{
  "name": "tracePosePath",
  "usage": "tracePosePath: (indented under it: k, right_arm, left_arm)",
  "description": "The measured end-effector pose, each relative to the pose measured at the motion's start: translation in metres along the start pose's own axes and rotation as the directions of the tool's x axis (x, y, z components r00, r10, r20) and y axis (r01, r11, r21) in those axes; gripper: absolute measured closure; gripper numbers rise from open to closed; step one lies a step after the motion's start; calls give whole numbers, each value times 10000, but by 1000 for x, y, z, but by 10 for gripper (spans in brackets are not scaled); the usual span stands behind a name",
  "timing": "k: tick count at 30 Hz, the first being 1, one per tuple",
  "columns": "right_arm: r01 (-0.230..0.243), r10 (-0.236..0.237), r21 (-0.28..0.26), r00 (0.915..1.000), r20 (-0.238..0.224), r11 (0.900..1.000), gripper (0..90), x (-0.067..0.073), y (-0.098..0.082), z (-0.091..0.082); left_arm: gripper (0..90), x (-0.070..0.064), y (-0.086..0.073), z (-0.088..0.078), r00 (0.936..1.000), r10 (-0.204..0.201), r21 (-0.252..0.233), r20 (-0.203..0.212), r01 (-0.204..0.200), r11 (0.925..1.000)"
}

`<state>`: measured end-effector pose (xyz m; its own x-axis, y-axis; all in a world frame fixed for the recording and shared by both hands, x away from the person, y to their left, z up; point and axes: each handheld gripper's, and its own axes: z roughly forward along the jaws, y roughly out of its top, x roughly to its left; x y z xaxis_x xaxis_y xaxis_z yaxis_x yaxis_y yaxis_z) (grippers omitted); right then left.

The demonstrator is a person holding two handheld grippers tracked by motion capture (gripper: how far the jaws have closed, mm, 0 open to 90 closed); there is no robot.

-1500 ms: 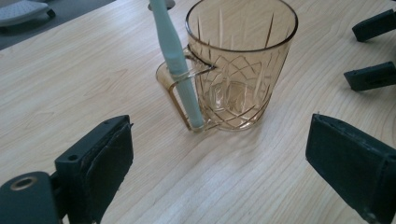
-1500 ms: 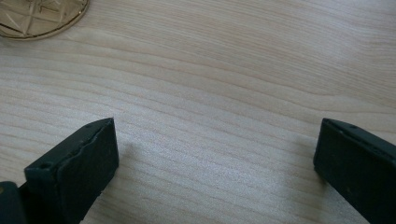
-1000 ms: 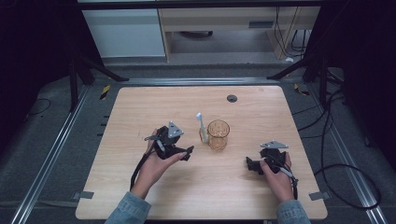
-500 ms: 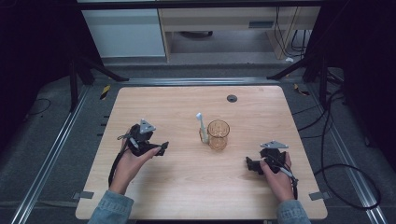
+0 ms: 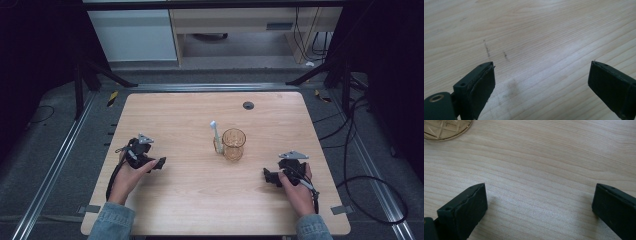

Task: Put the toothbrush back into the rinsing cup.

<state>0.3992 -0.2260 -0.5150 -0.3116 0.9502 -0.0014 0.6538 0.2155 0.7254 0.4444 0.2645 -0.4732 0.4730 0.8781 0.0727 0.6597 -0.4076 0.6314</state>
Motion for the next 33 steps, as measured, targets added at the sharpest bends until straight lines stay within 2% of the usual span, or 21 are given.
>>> tracePosePath:
  k: [5, 9, 14, 19, 21, 27, 30, 33]
  right_arm:
    - [10, -10, -1, 10000, -8, 10000, 3, 0, 0, 0]
    - [40, -40, -13, 10000, -22, 10000, 4, 0, 0, 0]
    - [39, -39, -10, 10000, -34, 10000, 4, 0, 0, 0]
    - [69, -69, -4, 10000, -30, 10000, 4, 0, 0, 0]
    - [42, -42, -6, 10000, -49, 10000, 4, 0, 0, 0]
    - [96, -96, -8, 9999, -49, 10000, 4, 0, 0, 0]
    - [144, -144, -14, 9999, -44, 9999, 6, 0, 0, 0]
    - [105, -105, -6, 9999, -50, 9999, 5, 1, -1, -1]
  left_arm:
    - [69, 12, -7, 5, 9994, -333, -17, -22, 333, 9994]
    - [68, 22, -13, 7, 9984, -520, 5, -218, 520, 9986]
    - [67, 31, -19, 11, 9955, -860, -139, -393, 855, 9962]
    - [68, 38, -25, 18, 9935, -1079, -238, -376, 1070, 9940]
    - [60, 41, -27, 19, 9919, -1217, -477, -372, 1198, 9916]
    - [27, 44, -31, 24, 9926, -1167, -1101, -337, 1124, 9875]
    - [18, 45, -31, 25, 9924, -1181, -1077, -360, 1136, 9877]
    - [0, 43, -31, 24, 9877, -1463, -1025, -550, 1402, 9848]
